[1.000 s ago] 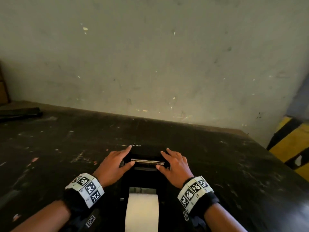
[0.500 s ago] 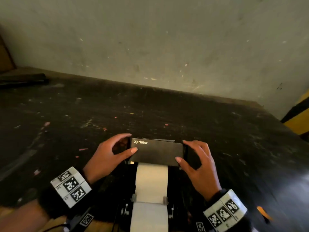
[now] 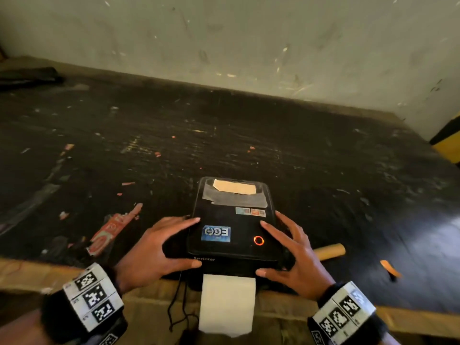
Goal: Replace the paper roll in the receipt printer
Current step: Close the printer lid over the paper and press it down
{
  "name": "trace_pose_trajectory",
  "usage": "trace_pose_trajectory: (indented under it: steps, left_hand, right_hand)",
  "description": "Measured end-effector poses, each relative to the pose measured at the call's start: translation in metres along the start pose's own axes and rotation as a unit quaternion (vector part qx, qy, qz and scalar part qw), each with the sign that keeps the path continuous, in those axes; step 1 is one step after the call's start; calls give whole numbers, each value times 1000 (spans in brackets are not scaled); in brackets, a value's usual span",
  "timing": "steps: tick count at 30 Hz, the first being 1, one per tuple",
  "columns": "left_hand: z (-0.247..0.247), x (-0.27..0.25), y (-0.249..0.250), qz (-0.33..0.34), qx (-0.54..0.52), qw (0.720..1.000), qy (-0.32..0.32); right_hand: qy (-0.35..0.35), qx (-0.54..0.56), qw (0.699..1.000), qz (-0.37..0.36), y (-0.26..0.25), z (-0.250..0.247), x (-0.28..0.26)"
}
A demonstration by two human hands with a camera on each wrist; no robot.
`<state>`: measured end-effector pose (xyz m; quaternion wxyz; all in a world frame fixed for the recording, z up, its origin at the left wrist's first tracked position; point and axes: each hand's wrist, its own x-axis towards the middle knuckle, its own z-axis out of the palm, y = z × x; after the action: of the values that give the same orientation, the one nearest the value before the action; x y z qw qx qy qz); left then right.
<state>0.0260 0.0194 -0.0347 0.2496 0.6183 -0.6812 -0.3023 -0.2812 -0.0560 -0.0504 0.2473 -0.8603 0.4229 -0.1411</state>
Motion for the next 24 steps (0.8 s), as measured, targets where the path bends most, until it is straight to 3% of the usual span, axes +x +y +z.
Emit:
trace_pose_trajectory:
  steps: [10,11,12,24]
  left_hand:
    - [19,5,-7,-1,0,1000,-6]
    - [22,5,-8,0,-3,1000,-17]
    - [42,0,-16,-10,5,998,-67]
    - [46,-6,-29,24,3,1000,-15]
  right_hand:
    - [-32,61,997,26,-8,4,6]
    - [-34,51,998,26,-5,7,6]
    - [-51,55,995,68,0,26,-15]
    - [13,70,997,24,0,39,-18]
